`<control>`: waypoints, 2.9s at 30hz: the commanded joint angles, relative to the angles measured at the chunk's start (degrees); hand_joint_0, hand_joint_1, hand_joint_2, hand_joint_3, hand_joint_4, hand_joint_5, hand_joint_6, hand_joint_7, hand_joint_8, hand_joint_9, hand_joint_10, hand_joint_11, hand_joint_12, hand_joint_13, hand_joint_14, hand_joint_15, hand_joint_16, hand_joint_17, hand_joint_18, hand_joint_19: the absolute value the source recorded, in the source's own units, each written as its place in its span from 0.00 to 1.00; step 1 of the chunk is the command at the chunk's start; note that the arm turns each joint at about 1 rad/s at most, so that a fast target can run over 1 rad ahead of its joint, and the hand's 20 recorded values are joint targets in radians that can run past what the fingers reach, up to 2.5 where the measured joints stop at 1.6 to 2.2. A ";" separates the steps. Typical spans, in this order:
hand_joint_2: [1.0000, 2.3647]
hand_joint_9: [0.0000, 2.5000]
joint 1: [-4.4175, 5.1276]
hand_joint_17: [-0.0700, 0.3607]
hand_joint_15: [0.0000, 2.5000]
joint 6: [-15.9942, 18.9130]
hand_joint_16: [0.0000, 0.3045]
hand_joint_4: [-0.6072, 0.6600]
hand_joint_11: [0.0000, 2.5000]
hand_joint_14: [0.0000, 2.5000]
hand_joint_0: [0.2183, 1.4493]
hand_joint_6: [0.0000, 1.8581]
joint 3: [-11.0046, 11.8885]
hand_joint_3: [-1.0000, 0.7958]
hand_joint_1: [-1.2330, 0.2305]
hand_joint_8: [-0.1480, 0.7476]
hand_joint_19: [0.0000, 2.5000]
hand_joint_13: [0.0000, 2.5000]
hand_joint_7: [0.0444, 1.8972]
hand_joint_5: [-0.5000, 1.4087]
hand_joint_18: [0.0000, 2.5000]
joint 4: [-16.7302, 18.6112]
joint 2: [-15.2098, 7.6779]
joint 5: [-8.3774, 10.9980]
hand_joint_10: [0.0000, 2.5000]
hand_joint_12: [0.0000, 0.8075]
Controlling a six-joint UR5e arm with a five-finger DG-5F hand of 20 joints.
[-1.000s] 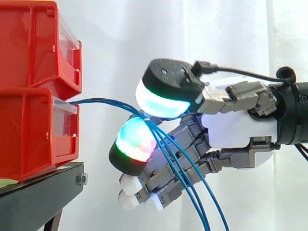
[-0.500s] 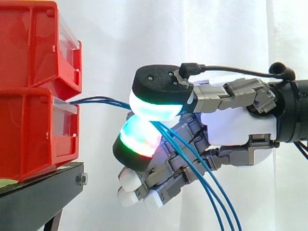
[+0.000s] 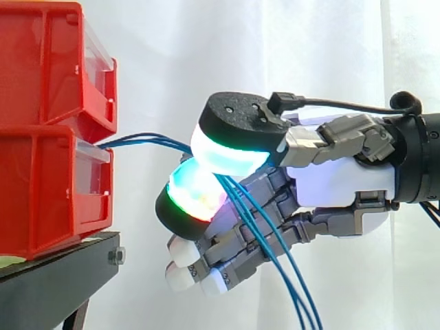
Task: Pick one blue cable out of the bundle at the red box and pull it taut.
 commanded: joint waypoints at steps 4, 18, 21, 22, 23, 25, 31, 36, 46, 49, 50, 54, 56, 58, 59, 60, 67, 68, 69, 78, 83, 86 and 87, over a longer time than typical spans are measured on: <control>0.00 0.32 0.00 0.41 0.10 -0.09 0.16 0.45 0.24 0.00 0.20 0.53 0.02 0.28 0.10 0.45 0.08 0.23 0.44 0.18 0.24 -0.05 0.00 -0.09 0.00 0.47; 0.00 0.34 0.00 0.42 0.11 -0.09 0.16 0.45 0.20 0.00 0.23 0.50 -0.06 0.28 0.44 0.50 0.14 0.23 0.50 0.19 0.22 -0.05 0.00 -0.09 0.00 0.48; 0.00 0.34 0.00 0.41 0.12 -0.09 0.15 0.45 0.20 0.00 0.28 0.49 -0.06 0.29 0.44 0.49 0.15 0.23 0.52 0.19 0.21 -0.05 0.00 -0.09 0.00 0.46; 0.00 0.34 0.00 0.40 0.12 -0.09 0.15 0.47 0.21 0.00 0.29 0.49 -0.06 0.33 0.42 0.49 0.15 0.23 0.53 0.19 0.21 -0.05 0.00 -0.09 0.00 0.46; 0.01 0.34 0.00 0.41 0.12 -0.09 0.16 0.49 0.21 0.00 0.29 0.50 -0.06 0.37 0.38 0.51 0.15 0.23 0.52 0.19 0.21 -0.05 0.00 -0.09 0.00 0.47; 0.01 0.35 0.00 0.44 0.12 -0.09 0.17 0.53 0.22 0.00 0.30 0.51 0.02 0.42 0.35 0.54 0.14 0.24 0.49 0.19 0.23 -0.05 0.00 -0.09 0.00 0.50; 0.01 0.34 0.09 0.41 0.12 -0.09 0.16 0.51 0.23 0.00 0.38 0.51 -0.06 0.42 0.28 0.55 0.13 0.25 0.54 0.18 0.24 -0.05 0.00 -0.09 0.00 0.47; 0.00 0.35 0.09 0.41 0.11 -0.09 0.15 0.44 0.24 0.00 0.48 0.51 -0.06 0.28 0.23 0.53 0.11 0.25 0.66 0.18 0.25 -0.05 0.00 0.00 0.00 0.47; 0.00 0.36 0.09 0.38 0.12 -0.09 0.14 0.47 0.23 0.00 0.33 0.51 -0.06 0.28 0.16 0.47 0.11 0.27 0.53 0.20 0.25 -0.13 0.00 -0.09 0.00 0.43; 0.00 0.37 0.09 0.38 0.13 -0.09 0.14 0.47 0.22 0.00 0.30 0.51 0.02 0.28 0.16 0.47 0.12 0.28 0.53 0.21 0.25 -0.13 0.00 -0.09 0.00 0.44; 0.00 0.37 0.18 0.38 0.13 -0.09 0.14 0.47 0.22 0.00 0.30 0.51 -0.06 0.28 0.16 0.47 0.11 0.28 0.53 0.21 0.26 -0.13 0.00 -0.09 0.00 0.44; 0.00 0.38 0.09 0.41 0.13 -0.09 0.15 0.48 0.21 0.00 0.21 0.50 0.02 0.28 0.22 0.50 0.12 0.29 0.52 0.21 0.27 -0.13 0.00 -0.09 0.00 0.47; 0.00 0.39 0.18 0.42 0.13 -0.09 0.16 0.48 0.22 0.00 0.18 0.50 0.02 0.28 0.25 0.52 0.12 0.29 0.51 0.21 0.27 -0.13 0.00 -0.09 0.00 0.49; 0.00 0.39 0.18 0.44 0.13 -0.09 0.18 0.48 0.21 0.00 0.16 0.50 -0.06 0.28 0.32 0.54 0.12 0.29 0.50 0.21 0.27 -0.13 0.00 -0.09 0.00 0.51; 0.00 0.39 0.18 0.44 0.13 -0.09 0.18 0.48 0.21 0.00 0.16 0.50 0.02 0.28 0.34 0.54 0.12 0.29 0.50 0.21 0.27 -0.13 0.00 -0.09 0.00 0.52; 0.00 0.39 0.18 0.45 0.13 -0.09 0.18 0.48 0.21 0.00 0.16 0.49 0.02 0.28 0.37 0.54 0.12 0.29 0.50 0.21 0.27 -0.13 0.00 -0.09 0.00 0.51; 0.00 0.38 0.18 0.40 0.13 -0.09 0.15 0.47 0.22 0.00 0.27 0.48 -0.06 0.28 0.43 0.50 0.15 0.26 0.54 0.21 0.23 -0.13 0.00 -0.09 0.00 0.47; 0.00 0.38 0.18 0.40 0.14 -0.09 0.15 0.49 0.22 0.00 0.28 0.48 0.02 0.31 0.41 0.51 0.15 0.26 0.55 0.20 0.23 -0.13 0.00 -0.09 0.00 0.46; 0.00 0.37 0.18 0.40 0.14 -0.09 0.15 0.50 0.22 0.00 0.28 0.49 -0.06 0.34 0.39 0.52 0.15 0.26 0.54 0.20 0.23 -0.13 0.00 -0.09 0.00 0.47; 0.01 0.37 0.18 0.41 0.13 -0.09 0.15 0.52 0.24 0.00 0.40 0.50 -0.06 0.44 0.23 0.56 0.13 0.27 0.67 0.19 0.25 -0.13 0.00 -0.09 0.00 0.47; 0.00 0.35 0.26 0.40 0.12 -0.09 0.15 0.42 0.24 0.00 0.49 0.51 -0.06 0.28 0.23 0.50 0.12 0.26 0.71 0.18 0.24 -0.13 0.00 -0.09 0.00 0.47; 0.00 0.33 0.26 0.39 0.11 -0.09 0.14 0.31 0.21 0.00 0.50 0.52 -0.06 0.28 0.23 0.39 0.10 0.25 0.67 0.18 0.24 -0.13 0.00 -0.09 0.00 0.44; 0.00 0.33 0.26 0.39 0.11 -0.09 0.14 0.29 0.21 0.00 0.49 0.52 -0.06 0.28 0.23 0.38 0.10 0.25 0.65 0.18 0.24 -0.13 0.00 -0.09 0.00 0.43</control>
